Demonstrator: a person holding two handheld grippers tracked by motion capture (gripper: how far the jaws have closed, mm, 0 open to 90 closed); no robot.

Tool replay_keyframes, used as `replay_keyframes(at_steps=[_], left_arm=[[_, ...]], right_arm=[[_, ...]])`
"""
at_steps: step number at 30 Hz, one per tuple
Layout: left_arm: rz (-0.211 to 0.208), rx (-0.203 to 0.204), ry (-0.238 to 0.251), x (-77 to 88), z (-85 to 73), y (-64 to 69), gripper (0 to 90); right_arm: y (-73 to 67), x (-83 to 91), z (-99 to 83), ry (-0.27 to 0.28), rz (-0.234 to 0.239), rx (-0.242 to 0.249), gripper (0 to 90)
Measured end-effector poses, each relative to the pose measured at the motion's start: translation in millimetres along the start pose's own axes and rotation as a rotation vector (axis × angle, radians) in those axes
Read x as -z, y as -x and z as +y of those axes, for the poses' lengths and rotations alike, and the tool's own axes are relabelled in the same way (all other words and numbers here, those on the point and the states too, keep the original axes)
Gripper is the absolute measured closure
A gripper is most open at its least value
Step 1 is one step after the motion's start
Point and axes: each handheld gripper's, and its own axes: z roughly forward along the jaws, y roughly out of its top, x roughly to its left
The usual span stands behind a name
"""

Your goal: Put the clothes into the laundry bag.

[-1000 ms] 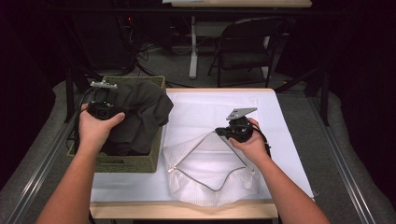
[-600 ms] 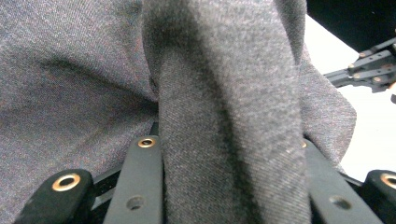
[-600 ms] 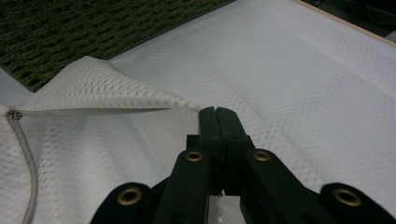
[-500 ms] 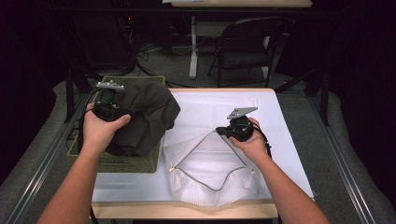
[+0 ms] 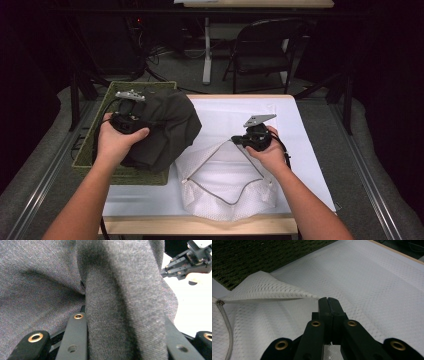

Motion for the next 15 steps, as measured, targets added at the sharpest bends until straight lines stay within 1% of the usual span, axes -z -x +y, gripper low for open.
replay_keyframes(at_steps=[4, 5, 6, 7, 8, 11, 13, 15], left_arm=[[-0.033, -0.016, -0.004, -2.6, -0.2, 10.1, 66.0], [-0.041, -0.029, -0.004, -3.0, 0.0, 12.2, 66.0], [-0.047, -0.029, -0.007, -3.2, 0.2, 15.4, 66.0], [-0.048, -0.042, -0.005, -3.8, 0.4, 17.8, 66.0], [-0.049, -0.043, -0.006, -4.4, 0.4, 20.6, 66.0], [-0.049, -0.064, -0.013, -5.3, -0.2, 26.5, 66.0], [-0.059, -0.068, -0.011, -5.4, -1.3, 31.3, 66.0], [-0.082, -0.072, -0.010, -5.2, -1.9, 34.9, 66.0]], right_arm=[[-0.3, 0.2, 0.5, 0.002, -0.001, 0.001, 90.0], [-0.1, 0.5, 0.8, 0.002, 0.000, 0.001, 90.0], [0.0, 0.9, 1.3, 0.001, 0.000, -0.001, 90.0], [0.3, 1.3, 1.9, 0.003, -0.002, 0.000, 90.0], [0.1, 1.7, 2.7, 0.006, -0.001, -0.001, 90.0], [-0.2, 3.4, 5.5, 0.006, -0.002, 0.007, 90.0], [-0.4, 4.5, 7.1, 0.005, -0.003, 0.009, 90.0], [0.4, 4.7, 8.2, 0.009, -0.005, 0.014, 90.0]])
